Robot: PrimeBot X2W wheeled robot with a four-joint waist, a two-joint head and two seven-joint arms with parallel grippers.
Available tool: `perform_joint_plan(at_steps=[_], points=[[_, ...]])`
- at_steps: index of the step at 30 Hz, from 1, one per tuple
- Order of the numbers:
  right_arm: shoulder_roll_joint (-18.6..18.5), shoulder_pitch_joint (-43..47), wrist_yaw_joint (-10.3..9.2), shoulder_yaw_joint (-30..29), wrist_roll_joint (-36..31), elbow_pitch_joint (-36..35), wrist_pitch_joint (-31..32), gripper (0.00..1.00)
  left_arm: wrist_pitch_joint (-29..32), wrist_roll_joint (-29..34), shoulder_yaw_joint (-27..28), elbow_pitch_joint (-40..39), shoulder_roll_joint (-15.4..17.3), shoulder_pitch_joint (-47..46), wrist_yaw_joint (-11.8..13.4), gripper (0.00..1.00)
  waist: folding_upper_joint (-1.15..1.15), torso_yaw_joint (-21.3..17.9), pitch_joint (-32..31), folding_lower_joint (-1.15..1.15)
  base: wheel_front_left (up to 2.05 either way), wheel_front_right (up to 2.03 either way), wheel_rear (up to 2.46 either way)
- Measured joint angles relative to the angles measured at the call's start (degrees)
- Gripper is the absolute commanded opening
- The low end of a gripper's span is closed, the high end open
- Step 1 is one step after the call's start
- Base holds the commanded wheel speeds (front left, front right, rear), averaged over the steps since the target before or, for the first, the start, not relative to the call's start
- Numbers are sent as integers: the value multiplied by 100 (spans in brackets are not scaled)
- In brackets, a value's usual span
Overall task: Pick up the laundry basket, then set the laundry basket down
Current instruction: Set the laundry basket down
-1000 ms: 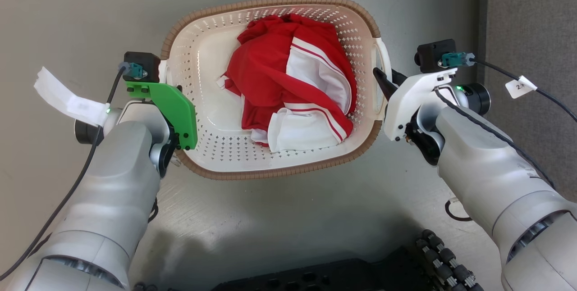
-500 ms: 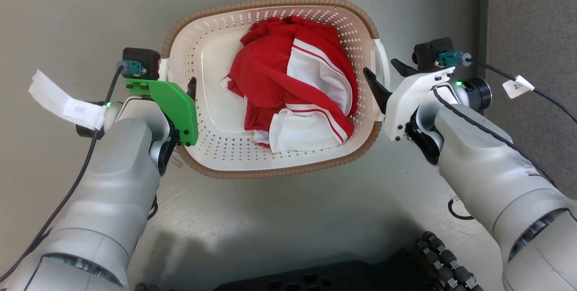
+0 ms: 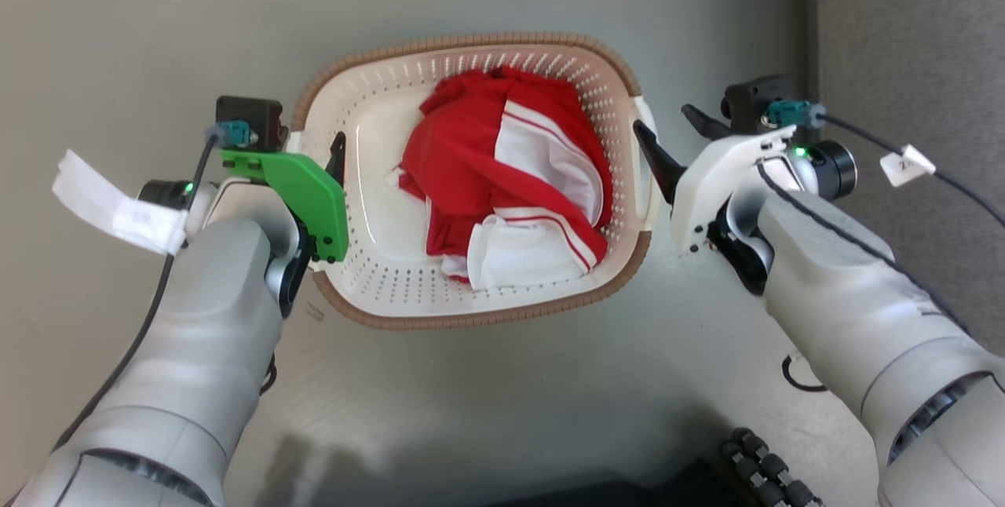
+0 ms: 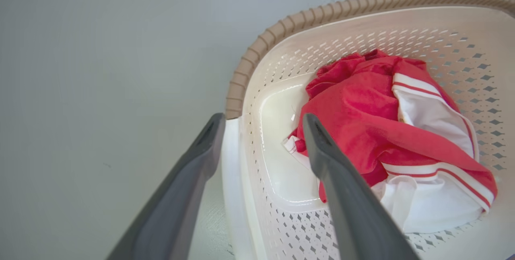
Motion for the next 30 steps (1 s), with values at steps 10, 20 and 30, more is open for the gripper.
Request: perform_joint_plan(at_steps=[10, 20, 30], points=[[-153, 375, 0, -146, -56, -348, -59, 100, -530, 16, -49, -7, 3, 431, 11, 100, 0, -73, -627, 0, 0, 0, 0], [-270, 926, -22, -587, -176, -1109, -60, 100, -662, 16, 41, -187, 15, 892, 118, 100, 0, -169, -1379, 0, 0, 0, 0], [-449, 1595, -355, -1154, -357, -1813, -60, 100, -677, 186, 374, -1190, 212, 1250, 409, 100, 0, -306, -2172, 0, 0, 0, 0]])
